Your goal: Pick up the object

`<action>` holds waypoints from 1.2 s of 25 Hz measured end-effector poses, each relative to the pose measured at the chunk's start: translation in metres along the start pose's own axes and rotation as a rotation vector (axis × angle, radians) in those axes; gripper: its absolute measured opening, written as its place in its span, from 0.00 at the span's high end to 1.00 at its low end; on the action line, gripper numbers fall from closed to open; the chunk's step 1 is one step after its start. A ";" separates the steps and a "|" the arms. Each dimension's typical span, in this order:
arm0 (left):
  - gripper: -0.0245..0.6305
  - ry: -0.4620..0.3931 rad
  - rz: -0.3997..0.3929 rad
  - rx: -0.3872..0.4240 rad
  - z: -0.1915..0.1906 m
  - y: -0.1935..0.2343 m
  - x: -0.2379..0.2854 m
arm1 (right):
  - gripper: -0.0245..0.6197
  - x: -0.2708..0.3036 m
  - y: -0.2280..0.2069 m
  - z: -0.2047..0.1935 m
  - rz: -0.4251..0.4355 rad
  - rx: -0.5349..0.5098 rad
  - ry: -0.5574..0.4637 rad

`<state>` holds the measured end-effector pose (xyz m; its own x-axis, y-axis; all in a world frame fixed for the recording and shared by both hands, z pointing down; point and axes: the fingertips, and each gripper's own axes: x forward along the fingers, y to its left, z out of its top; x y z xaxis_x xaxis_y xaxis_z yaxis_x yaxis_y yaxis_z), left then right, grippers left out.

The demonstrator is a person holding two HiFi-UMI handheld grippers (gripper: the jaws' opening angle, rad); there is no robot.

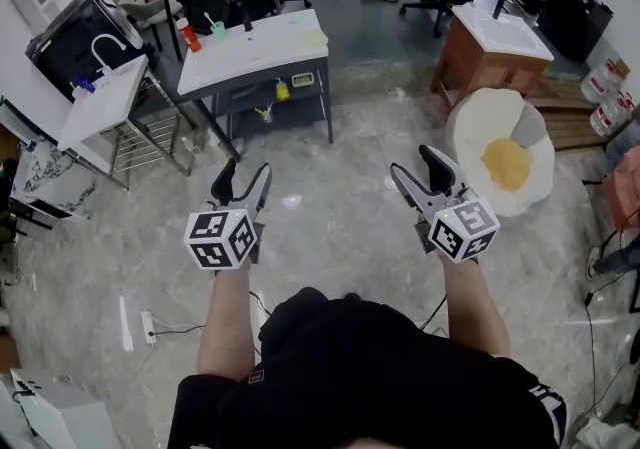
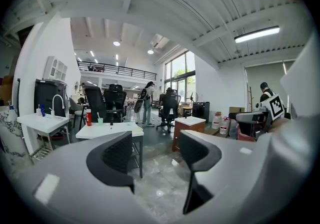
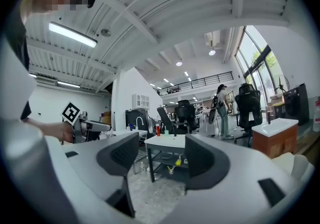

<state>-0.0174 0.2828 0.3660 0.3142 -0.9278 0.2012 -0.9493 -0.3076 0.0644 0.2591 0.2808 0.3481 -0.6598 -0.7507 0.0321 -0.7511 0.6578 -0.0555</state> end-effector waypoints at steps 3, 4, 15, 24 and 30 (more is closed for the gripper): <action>0.53 0.008 -0.002 -0.002 -0.003 0.004 0.008 | 0.56 0.003 -0.006 -0.004 -0.004 0.012 0.006; 0.53 0.009 -0.003 -0.005 -0.003 0.006 0.011 | 0.56 0.005 -0.007 -0.006 -0.005 0.015 0.009; 0.53 0.034 -0.039 -0.046 -0.019 0.053 0.090 | 0.56 0.083 -0.045 -0.033 -0.033 0.057 0.071; 0.53 0.048 -0.035 -0.041 -0.015 0.169 0.191 | 0.56 0.239 -0.078 -0.058 -0.032 0.074 0.159; 0.53 0.061 -0.020 -0.081 -0.007 0.265 0.249 | 0.56 0.347 -0.090 -0.054 -0.039 0.058 0.207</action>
<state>-0.1903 -0.0285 0.4400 0.3344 -0.9065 0.2577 -0.9409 -0.3053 0.1470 0.0966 -0.0352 0.4178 -0.6247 -0.7434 0.2390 -0.7779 0.6192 -0.1071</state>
